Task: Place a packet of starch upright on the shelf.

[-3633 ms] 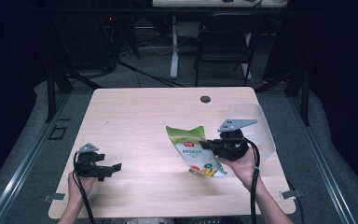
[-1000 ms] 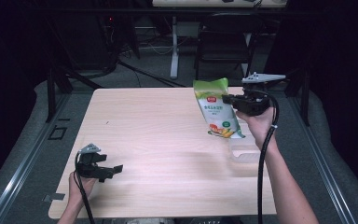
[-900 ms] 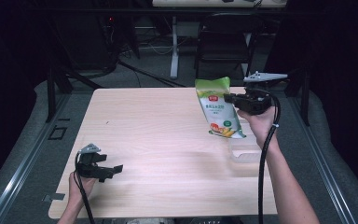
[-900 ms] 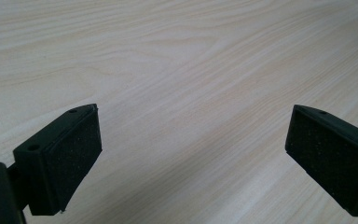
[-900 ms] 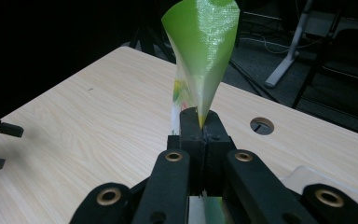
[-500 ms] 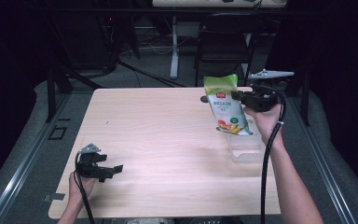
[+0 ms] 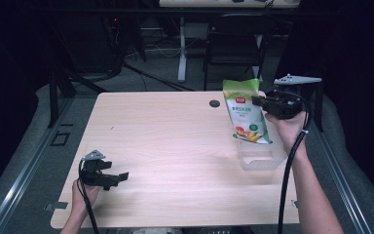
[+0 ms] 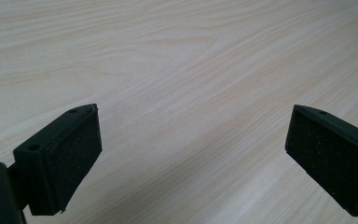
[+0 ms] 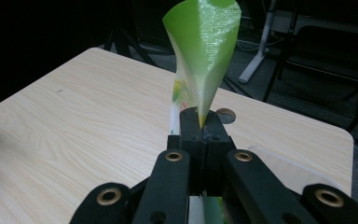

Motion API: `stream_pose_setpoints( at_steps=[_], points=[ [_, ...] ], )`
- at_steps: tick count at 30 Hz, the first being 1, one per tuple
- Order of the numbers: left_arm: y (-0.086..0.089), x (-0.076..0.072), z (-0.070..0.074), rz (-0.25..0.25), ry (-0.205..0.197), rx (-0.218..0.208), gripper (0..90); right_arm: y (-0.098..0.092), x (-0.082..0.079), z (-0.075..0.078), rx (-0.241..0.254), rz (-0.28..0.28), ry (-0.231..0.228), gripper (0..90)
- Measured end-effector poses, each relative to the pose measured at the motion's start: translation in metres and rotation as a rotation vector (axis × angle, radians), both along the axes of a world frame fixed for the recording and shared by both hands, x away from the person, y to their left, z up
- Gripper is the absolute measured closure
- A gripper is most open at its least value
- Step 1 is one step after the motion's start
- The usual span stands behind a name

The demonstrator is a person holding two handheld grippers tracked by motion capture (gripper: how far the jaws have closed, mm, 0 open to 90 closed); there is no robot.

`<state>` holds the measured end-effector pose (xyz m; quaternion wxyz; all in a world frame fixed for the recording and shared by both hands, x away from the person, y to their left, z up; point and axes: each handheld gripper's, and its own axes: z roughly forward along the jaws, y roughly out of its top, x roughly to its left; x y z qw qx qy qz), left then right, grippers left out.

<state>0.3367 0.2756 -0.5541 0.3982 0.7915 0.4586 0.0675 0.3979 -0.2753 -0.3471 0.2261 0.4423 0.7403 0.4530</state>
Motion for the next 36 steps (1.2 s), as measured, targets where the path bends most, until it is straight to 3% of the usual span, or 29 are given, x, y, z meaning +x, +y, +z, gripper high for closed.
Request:
stream_pose_setpoints(
  at_steps=[15, 36],
  points=[
    [0.000, 0.000, 0.000, 0.000, -0.001, -0.001, 3.5, -0.019, -0.009, -0.014, 0.007, -0.011, 0.023, 90.0],
    [0.000, 0.000, 0.000, 0.003, -0.004, -0.002, 3.5, -0.028, -0.012, -0.033, 0.003, 0.000, 0.051, 90.0]
  ],
)
